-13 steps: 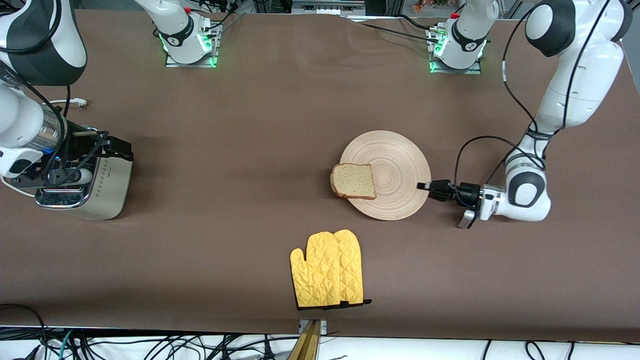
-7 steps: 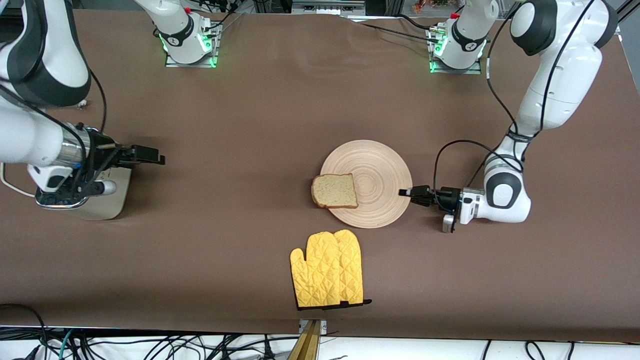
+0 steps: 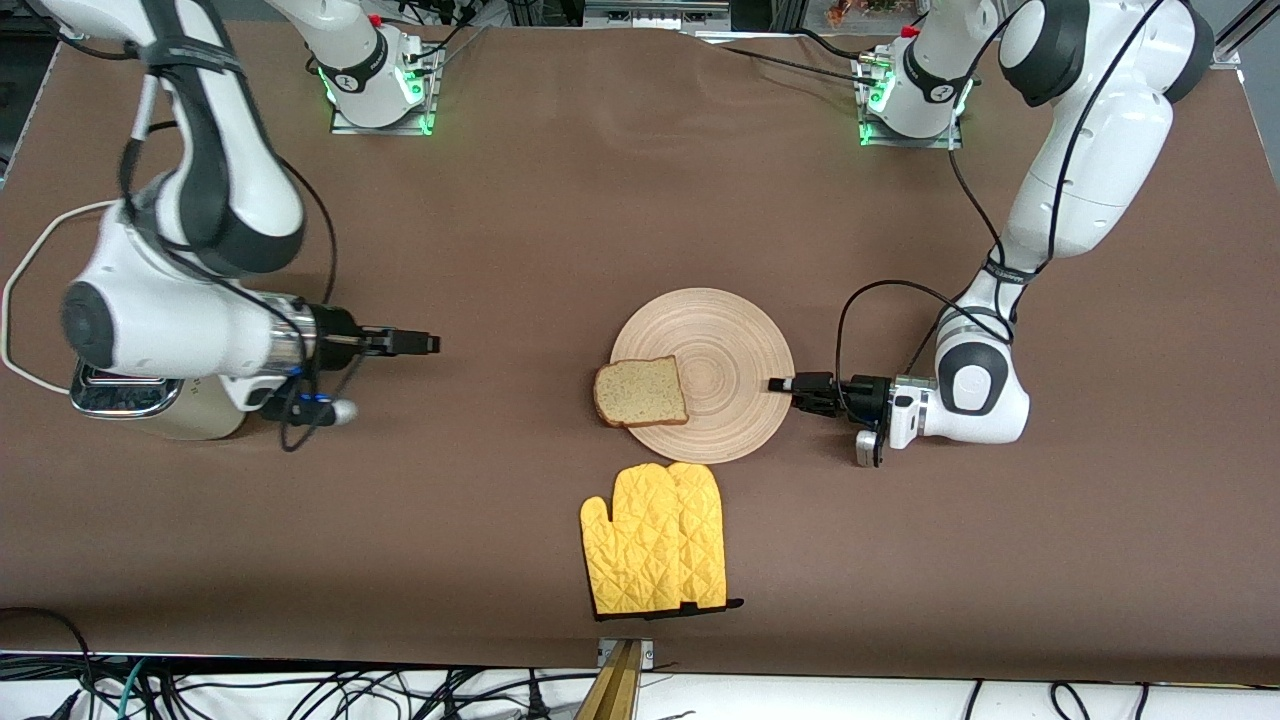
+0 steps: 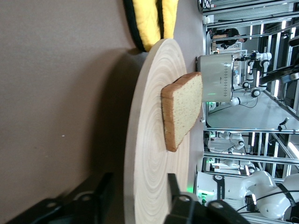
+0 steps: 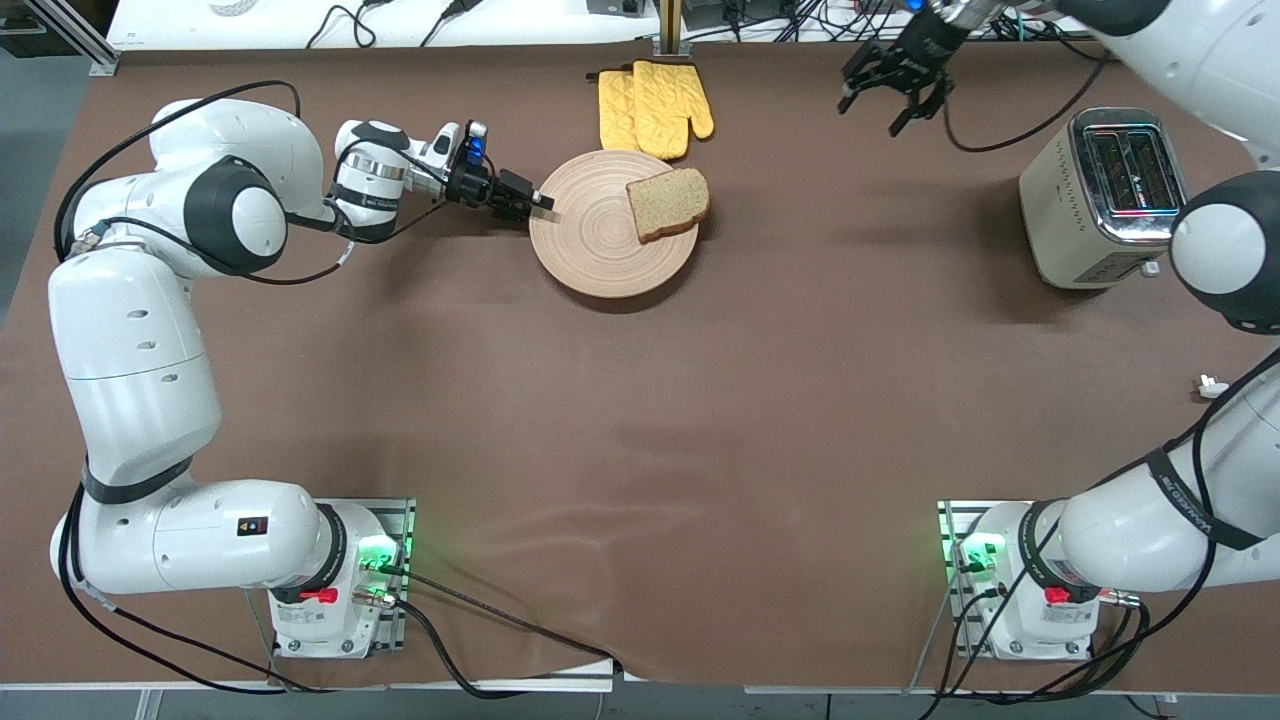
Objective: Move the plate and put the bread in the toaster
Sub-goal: 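Release the plate with the left gripper while the right gripper reaches the bread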
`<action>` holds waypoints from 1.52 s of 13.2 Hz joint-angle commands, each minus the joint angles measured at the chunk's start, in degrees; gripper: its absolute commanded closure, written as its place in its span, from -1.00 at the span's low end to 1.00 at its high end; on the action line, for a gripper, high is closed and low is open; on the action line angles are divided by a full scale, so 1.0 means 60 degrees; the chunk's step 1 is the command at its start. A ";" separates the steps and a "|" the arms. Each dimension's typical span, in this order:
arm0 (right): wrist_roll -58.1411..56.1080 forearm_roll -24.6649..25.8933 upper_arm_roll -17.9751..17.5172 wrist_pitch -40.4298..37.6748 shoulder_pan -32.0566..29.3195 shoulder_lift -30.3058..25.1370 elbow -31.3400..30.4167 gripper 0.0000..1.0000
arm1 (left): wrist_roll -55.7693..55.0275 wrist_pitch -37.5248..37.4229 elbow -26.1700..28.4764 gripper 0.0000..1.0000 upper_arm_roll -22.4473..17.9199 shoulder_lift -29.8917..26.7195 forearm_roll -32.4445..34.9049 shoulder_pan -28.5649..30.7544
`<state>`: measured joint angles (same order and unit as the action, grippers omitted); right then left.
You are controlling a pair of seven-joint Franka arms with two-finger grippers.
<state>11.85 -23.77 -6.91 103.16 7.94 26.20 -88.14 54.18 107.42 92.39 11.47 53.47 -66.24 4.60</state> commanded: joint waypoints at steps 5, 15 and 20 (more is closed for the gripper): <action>0.0149 -0.0869 0.0024 0.2577 0.1444 0.1462 0.0086 -1.00 | -0.0237 -0.0176 -0.0031 -1.00 -0.0257 -0.2214 0.4515 0.1005; -0.0041 -0.1166 -0.0107 0.4896 0.2368 0.2738 0.0334 -1.00 | -0.9150 -0.3664 -0.2022 -1.00 0.0794 -0.6125 1.2411 0.0025; -0.0670 -0.2424 -0.0181 0.4925 0.2383 0.3630 0.1372 -1.00 | -1.0187 -0.3635 -0.2184 -1.00 0.0915 -0.6817 1.1757 0.0288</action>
<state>9.81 -35.78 -7.62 132.37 22.13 44.70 -84.25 -6.72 85.79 80.01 17.32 12.15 5.83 4.70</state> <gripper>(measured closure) 0.000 0.000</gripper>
